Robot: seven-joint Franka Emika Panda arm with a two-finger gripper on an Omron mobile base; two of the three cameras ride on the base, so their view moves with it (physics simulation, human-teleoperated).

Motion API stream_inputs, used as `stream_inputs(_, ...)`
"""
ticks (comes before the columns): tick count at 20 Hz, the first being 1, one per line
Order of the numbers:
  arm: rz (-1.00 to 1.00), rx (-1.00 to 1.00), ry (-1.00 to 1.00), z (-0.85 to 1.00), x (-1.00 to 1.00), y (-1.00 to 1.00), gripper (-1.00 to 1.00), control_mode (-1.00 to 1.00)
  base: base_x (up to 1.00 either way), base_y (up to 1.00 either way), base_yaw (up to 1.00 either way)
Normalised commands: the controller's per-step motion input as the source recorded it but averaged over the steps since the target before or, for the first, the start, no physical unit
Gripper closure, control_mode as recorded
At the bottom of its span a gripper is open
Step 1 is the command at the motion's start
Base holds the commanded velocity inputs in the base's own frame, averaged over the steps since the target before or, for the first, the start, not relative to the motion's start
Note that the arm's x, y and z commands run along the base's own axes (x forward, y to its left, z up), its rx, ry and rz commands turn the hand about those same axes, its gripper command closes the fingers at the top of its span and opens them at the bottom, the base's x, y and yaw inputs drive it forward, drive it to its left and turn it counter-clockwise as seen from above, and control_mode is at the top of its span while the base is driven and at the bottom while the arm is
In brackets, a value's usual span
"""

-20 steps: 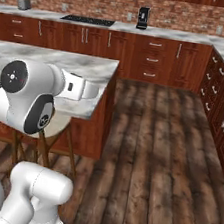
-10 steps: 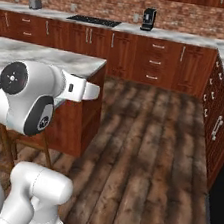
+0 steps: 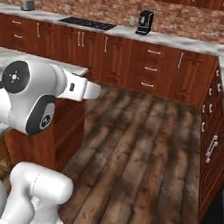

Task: There is a bowl on the dining counter. Grab a lemon wedge from the fridge and place it in the bowl. Then get the liquor bottle and glass cup from the cabinet and place them next to the bowl.

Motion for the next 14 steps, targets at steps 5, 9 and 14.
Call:
stream_inputs(5, 0.0, 0.0, 0.0, 0.0, 0.0, 0.0, -1.0, 1.0, 1.0, -0.15, 0.01)
stream_inputs(9, 0.0, 0.0, 0.0, 0.0, 0.0, 0.0, -1.0, 1.0, 1.0, -0.44, 0.11)
stream_inputs(14, 0.0, 0.0, 0.0, 0.0, 0.0, 0.0, -1.0, 1.0, 1.0, -0.63, 0.38)
